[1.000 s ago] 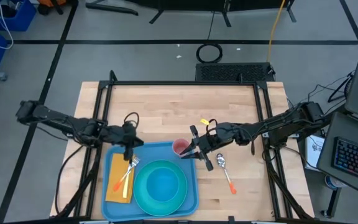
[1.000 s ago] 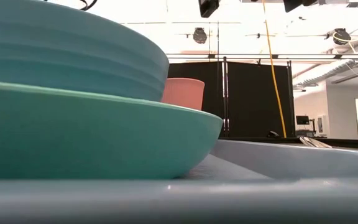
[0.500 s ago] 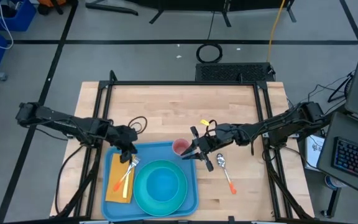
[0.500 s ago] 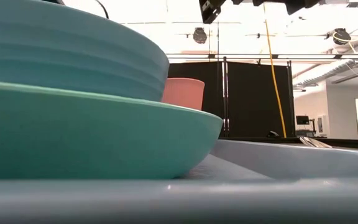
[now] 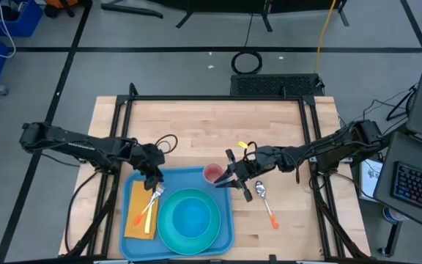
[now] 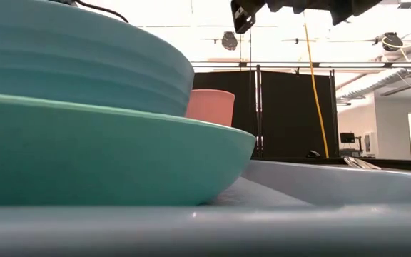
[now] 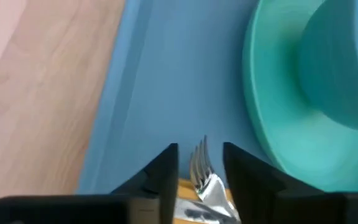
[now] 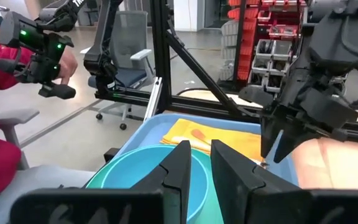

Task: Set up tray
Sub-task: Put the orange fork on top of the yellow table napkin to the left of the yellow table knife on the blue tray

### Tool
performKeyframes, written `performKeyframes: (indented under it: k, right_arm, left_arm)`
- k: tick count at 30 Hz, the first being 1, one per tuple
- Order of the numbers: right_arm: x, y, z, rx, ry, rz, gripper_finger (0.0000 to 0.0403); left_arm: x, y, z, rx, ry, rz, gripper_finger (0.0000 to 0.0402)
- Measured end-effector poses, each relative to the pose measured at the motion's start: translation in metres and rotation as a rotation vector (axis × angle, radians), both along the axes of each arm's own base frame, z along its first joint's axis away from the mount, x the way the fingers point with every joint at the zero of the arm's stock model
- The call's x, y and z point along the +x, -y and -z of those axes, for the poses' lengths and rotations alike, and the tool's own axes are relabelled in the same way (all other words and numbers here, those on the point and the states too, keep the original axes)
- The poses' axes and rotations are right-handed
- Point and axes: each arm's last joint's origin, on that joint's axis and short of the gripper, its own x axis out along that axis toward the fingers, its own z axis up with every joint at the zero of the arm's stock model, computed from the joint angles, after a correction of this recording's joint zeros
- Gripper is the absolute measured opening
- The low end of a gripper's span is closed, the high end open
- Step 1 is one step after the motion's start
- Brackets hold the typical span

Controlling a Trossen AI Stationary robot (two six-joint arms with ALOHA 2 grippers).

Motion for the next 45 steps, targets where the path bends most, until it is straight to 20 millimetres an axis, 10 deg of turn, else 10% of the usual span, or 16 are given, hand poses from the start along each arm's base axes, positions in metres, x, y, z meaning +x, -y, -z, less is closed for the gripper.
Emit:
performKeyframes:
  k: [8,24,45]
  right_arm:
    - [0.000,-0.001,0.001,0.006,-0.012,-0.001,0.0052]
    - [0.000,-0.001,0.002,0.006,-0.021,-0.001,0.0052]
    - [0.000,-0.001,0.002,0.005,-0.023,-0.001,0.0052]
  left_arm:
    - [0.002,0.002,0.004,-0.034,-0.030,0.023,0.0202]
    - [0.017,0.002,0.027,-0.015,-0.116,0.054,0.0176]
    - [0.017,0.003,0.027,0.015,-0.079,0.138,0.0035]
